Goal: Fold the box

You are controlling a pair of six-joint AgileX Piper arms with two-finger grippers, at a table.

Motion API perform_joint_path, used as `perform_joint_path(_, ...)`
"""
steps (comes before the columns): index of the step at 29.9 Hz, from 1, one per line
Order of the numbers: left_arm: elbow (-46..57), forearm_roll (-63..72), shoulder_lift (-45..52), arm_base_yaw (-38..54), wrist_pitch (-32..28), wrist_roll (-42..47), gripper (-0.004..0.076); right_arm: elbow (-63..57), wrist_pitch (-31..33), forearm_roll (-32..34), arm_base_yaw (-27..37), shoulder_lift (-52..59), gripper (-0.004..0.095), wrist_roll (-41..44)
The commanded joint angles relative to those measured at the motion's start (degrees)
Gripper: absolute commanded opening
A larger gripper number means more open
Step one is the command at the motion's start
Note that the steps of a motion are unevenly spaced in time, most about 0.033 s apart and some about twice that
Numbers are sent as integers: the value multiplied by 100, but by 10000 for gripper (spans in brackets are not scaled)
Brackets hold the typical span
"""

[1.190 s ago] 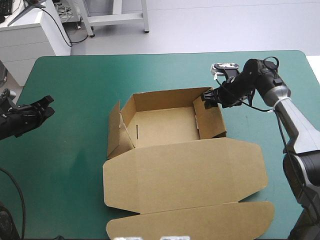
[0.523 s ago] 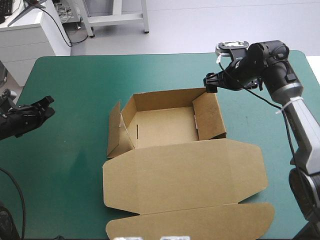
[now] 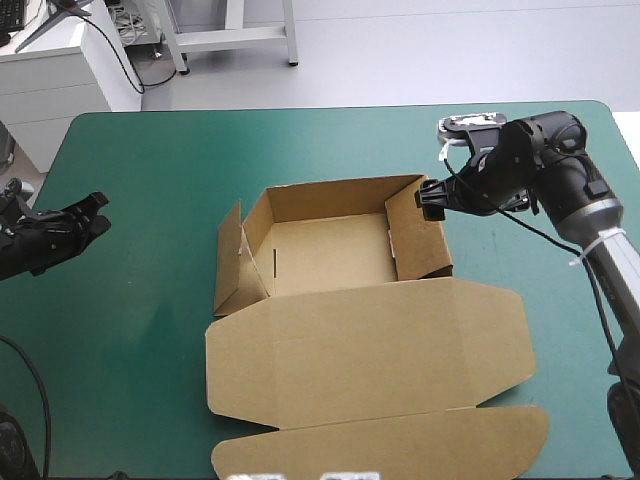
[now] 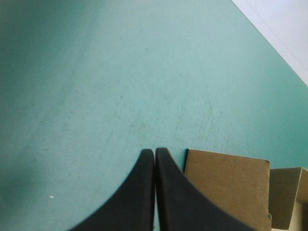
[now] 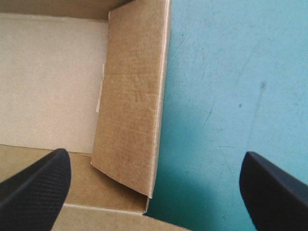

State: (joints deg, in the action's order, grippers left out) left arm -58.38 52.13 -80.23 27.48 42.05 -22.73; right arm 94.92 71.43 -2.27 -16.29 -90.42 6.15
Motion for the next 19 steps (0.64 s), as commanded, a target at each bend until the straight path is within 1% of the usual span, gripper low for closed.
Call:
perform_joint_path(1, -134, 234, 182, 4, -39, 51, -8, 45, -195, -57, 6, -12, 878, -41)
perform_joint_path(8, -134, 234, 182, 4, -88, 51, -8, 45, -409, -254, -3, -753, 878, -210)
perform_joint_path(12, -134, 234, 182, 4, -88, 51, -8, 45, -406, -323, -3, -1123, 878, -210)
perform_joint_path(19, -134, 234, 182, 4, -88, 51, -8, 45, -386, -334, -3, -1346, 876, -210)
